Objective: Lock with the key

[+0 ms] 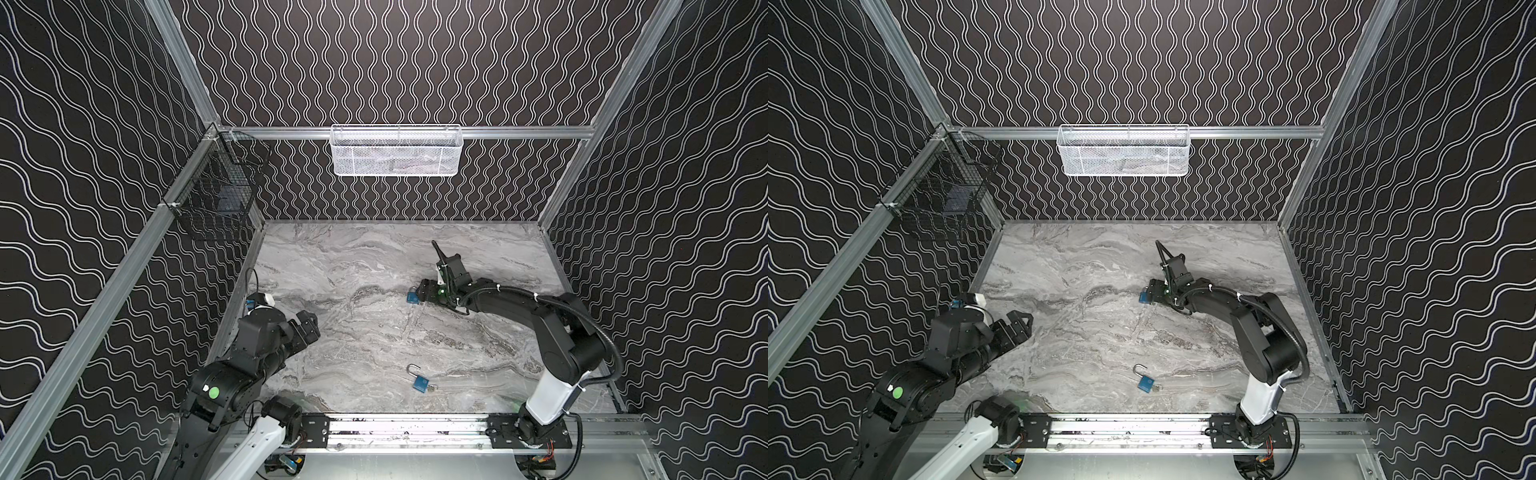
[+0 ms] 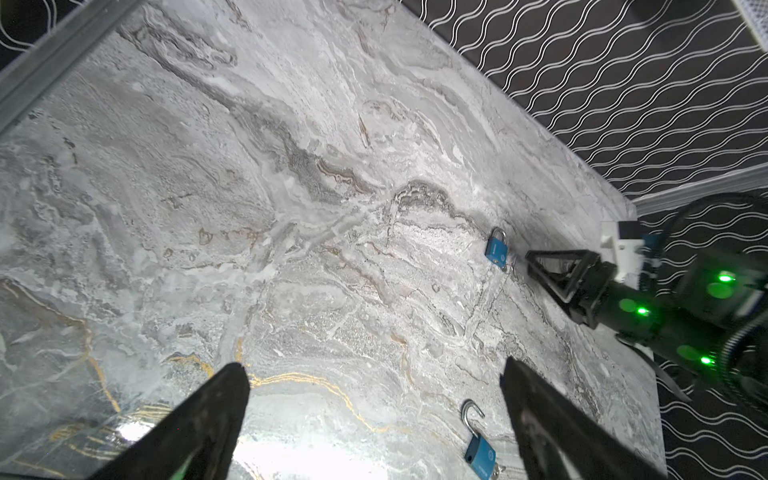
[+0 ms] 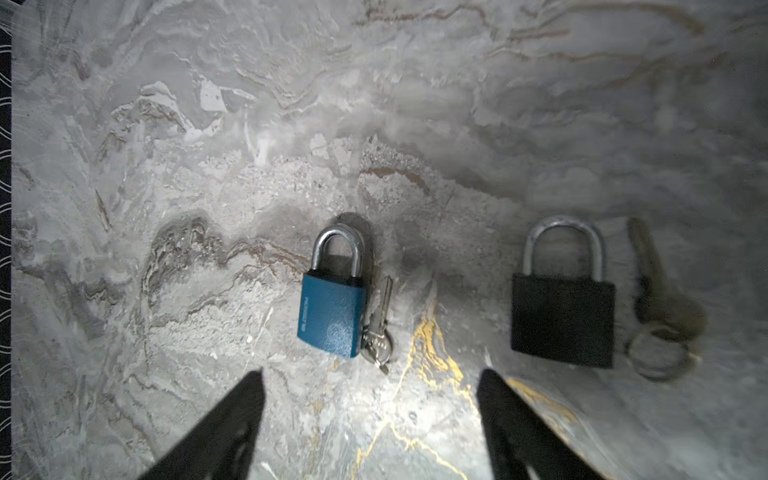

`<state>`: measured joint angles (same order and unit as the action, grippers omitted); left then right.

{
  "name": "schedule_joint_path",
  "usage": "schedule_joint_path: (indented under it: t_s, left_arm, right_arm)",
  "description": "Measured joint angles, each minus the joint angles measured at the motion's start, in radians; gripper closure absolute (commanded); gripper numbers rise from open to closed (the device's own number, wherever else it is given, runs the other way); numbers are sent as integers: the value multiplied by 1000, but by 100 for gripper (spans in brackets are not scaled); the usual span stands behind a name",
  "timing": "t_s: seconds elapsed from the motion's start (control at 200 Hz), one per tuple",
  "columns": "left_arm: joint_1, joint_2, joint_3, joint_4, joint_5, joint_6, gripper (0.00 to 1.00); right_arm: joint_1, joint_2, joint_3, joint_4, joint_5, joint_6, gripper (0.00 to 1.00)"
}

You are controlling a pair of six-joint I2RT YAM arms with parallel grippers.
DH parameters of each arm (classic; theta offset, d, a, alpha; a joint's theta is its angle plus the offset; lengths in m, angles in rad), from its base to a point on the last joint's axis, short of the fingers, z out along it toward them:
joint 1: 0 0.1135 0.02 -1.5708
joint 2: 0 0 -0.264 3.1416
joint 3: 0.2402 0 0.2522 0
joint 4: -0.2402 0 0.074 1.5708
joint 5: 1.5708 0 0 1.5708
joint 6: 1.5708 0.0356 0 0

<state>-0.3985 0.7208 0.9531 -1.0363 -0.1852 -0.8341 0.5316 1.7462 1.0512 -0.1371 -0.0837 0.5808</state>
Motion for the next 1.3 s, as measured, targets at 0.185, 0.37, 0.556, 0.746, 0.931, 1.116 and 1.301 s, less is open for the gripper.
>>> schedule_joint_path:
  t_s: [0.185, 0.37, 0.556, 0.746, 0.931, 1.116, 1.301]
  left_arm:
    - [0, -31, -79, 4, 45, -23, 1]
    - [0, -60, -152, 10, 98, -26, 1]
    - [0, -56, -191, 14, 150, -10, 1]
    - [0, -36, -224, 37, 223, 25, 3]
    - [0, -2, -261, 74, 311, 39, 1]
    - [0, 11, -268, 84, 368, 60, 1]
    - [0, 12, -255, 82, 386, 76, 1]
  right_arm:
    - [30, -140, -53, -63, 26, -5, 0]
    - [109, -312, -153, -151, 43, 13, 0]
    - [290, -488, -243, -238, 61, 53, 0]
    - [545, -539, -301, -316, 113, 119, 0]
    - [758, -422, -288, -380, 191, 203, 1]
    - [832, -319, -248, -417, 240, 264, 4]
    - [841, -284, -249, -415, 271, 271, 7]
